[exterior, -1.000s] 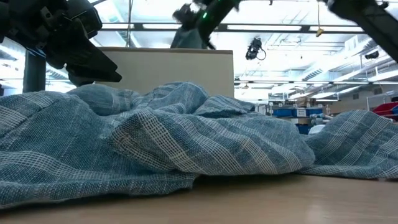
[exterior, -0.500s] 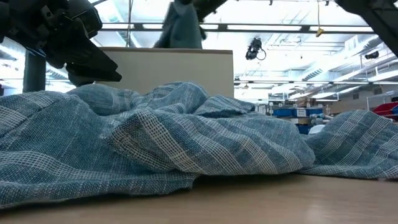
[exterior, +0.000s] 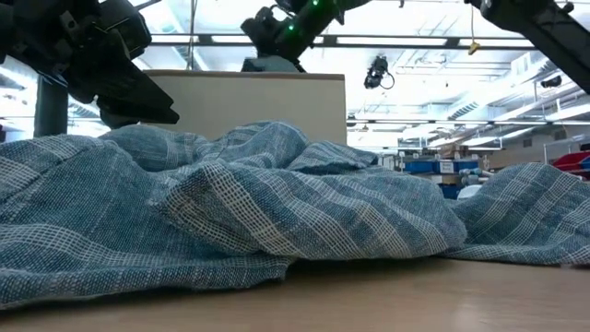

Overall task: Sort clothes
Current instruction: Put the blue shorts into the white laundry organizer, then put the white polo shirt into the white laundry organizer

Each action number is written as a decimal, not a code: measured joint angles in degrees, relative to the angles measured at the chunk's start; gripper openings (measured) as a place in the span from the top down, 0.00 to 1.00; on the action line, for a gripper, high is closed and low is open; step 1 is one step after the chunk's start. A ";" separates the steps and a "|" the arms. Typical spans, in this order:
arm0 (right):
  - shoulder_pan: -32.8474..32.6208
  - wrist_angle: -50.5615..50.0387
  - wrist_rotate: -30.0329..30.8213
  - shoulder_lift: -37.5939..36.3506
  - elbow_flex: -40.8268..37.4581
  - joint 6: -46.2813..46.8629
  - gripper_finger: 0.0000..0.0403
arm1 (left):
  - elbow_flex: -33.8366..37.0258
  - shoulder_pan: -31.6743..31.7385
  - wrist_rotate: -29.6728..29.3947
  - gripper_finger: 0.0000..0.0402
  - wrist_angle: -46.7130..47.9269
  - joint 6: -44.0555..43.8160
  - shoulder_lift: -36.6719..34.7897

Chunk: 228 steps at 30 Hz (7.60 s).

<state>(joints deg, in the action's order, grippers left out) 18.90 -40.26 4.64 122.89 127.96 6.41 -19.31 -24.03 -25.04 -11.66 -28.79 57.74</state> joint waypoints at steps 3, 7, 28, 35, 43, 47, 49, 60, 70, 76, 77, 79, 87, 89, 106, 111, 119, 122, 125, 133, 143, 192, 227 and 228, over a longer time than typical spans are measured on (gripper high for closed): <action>-0.06 1.59 -0.09 -0.44 0.01 -2.54 0.97 | 0.00 0.00 -0.01 0.62 0.00 0.01 0.00; -0.35 1.44 -0.44 -0.80 1.58 -2.86 0.85 | 0.00 0.00 0.00 0.62 0.02 0.01 0.02; -9.19 -35.82 0.68 -13.36 4.37 -0.12 0.60 | 0.00 0.00 -0.02 0.62 0.79 -0.36 0.00; -20.23 -43.23 12.76 -20.31 0.16 6.36 0.60 | 0.00 0.00 -0.02 0.62 0.77 -1.05 0.00; -33.93 -38.59 22.86 -30.07 -20.82 20.12 0.61 | 0.00 0.00 -0.03 0.62 0.74 -1.58 0.00; -39.53 -29.43 23.41 -34.08 -34.72 26.24 0.60 | 0.00 0.00 -0.04 0.62 0.72 -1.72 0.00; -41.70 -22.80 23.40 -35.11 -40.93 27.68 0.60 | 0.00 0.00 -0.04 0.62 0.72 -1.74 0.00; -43.98 22.08 22.29 -29.33 -63.57 16.90 0.60 | 0.00 0.02 -0.07 0.62 0.37 -2.15 0.01; -38.54 33.23 18.63 -20.01 -61.08 10.47 0.44 | 0.00 0.00 0.00 0.62 0.39 -3.22 0.00; -35.91 34.13 16.58 -14.44 -59.56 10.42 0.30 | 0.00 0.01 0.04 0.62 0.69 -3.22 0.02; -35.45 34.13 16.54 -13.29 -59.56 10.43 0.28 | 0.00 0.02 0.08 0.62 0.70 -3.22 0.02; -34.49 34.44 16.19 -10.89 -59.58 11.33 0.27 | 0.00 0.02 0.12 0.62 0.70 -3.26 0.02; -33.14 40.80 12.60 -5.15 -59.30 13.60 0.68 | 0.00 -0.04 0.18 0.62 0.79 -4.28 0.02; -33.03 39.89 12.26 -6.21 -59.40 12.54 0.87 | 0.00 -0.07 0.18 0.62 0.84 -4.34 0.02; -32.74 38.48 21.32 -37.97 -59.78 -2.45 0.94 | 0.04 -0.07 0.07 0.62 3.90 -6.17 0.02; -30.63 46.95 24.05 -42.70 -57.99 -10.69 0.94 | 0.04 -0.08 -0.20 0.62 3.89 -6.12 0.02; -22.74 48.20 22.75 -37.14 -40.44 -21.68 0.94 | 0.04 -0.07 -0.48 0.62 3.88 -5.98 0.02; -19.36 48.39 17.94 -32.34 -31.30 -24.20 0.94 | 0.04 -0.07 -0.56 0.62 3.87 -5.77 0.02; -16.16 48.88 13.68 -26.95 -21.76 -24.69 0.94 | 0.04 -0.07 -0.59 0.62 3.89 -4.60 0.02; -10.87 39.89 10.46 -15.97 -5.74 -24.06 0.94 | 0.04 -0.07 -0.55 0.62 3.93 -4.30 0.02; -10.63 17.26 22.77 -15.30 -5.31 -20.38 0.94 | 0.04 -0.09 0.22 0.62 3.89 -4.69 0.02; -0.86 -0.18 -5.91 -10.19 -9.20 -1.12 0.40 | 1.62 -4.01 0.62 0.62 7.59 -19.86 1.11; -23.00 0.48 10.88 -57.08 -68.85 19.23 0.40 | -22.56 -22.38 21.70 0.67 64.72 -66.49 20.81; -24.33 3.49 12.59 -58.57 -72.28 21.08 0.40 | -22.55 -22.41 21.51 0.70 64.43 -67.36 21.68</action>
<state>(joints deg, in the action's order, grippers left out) -5.43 -36.77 17.23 64.32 55.68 27.49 -41.86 -46.44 -3.52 52.76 -96.14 79.41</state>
